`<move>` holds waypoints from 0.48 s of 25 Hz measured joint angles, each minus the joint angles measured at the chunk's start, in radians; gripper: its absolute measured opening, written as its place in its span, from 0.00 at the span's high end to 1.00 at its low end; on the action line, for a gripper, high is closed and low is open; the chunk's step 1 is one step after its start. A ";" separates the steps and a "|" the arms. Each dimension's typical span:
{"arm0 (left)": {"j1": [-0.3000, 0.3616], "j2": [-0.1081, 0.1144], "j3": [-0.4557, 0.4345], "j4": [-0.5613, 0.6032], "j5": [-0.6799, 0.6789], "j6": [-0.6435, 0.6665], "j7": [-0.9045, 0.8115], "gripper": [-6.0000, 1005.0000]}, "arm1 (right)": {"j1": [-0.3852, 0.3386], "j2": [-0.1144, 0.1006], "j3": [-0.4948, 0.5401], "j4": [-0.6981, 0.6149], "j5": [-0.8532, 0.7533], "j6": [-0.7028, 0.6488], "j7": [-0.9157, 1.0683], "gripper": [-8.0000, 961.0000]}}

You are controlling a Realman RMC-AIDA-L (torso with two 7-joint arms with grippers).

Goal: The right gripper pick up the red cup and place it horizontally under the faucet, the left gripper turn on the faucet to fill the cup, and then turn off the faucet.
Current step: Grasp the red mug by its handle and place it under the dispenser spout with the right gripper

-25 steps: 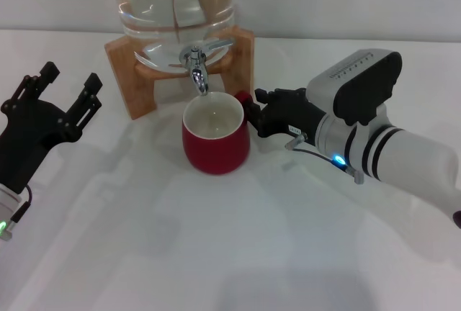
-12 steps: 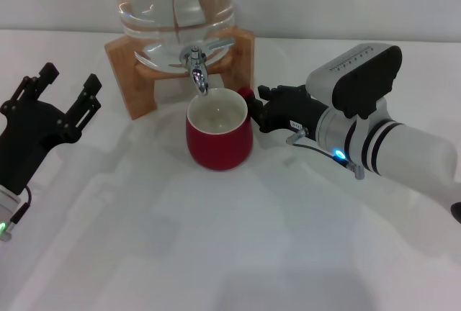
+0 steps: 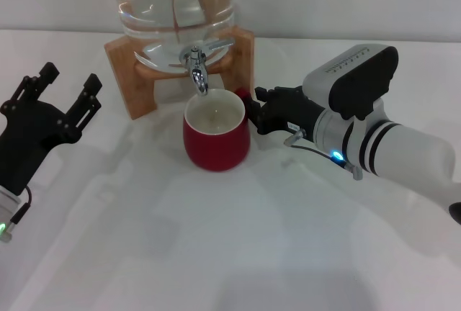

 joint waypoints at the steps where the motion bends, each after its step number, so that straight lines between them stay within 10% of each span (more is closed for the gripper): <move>1: -0.001 0.000 0.000 -0.002 0.000 0.000 0.000 0.25 | 0.002 0.000 -0.001 0.001 -0.001 0.002 0.000 0.72; 12: -0.002 0.000 0.001 -0.006 0.002 -0.001 0.000 0.25 | 0.013 0.000 -0.012 0.001 0.000 0.005 0.001 0.72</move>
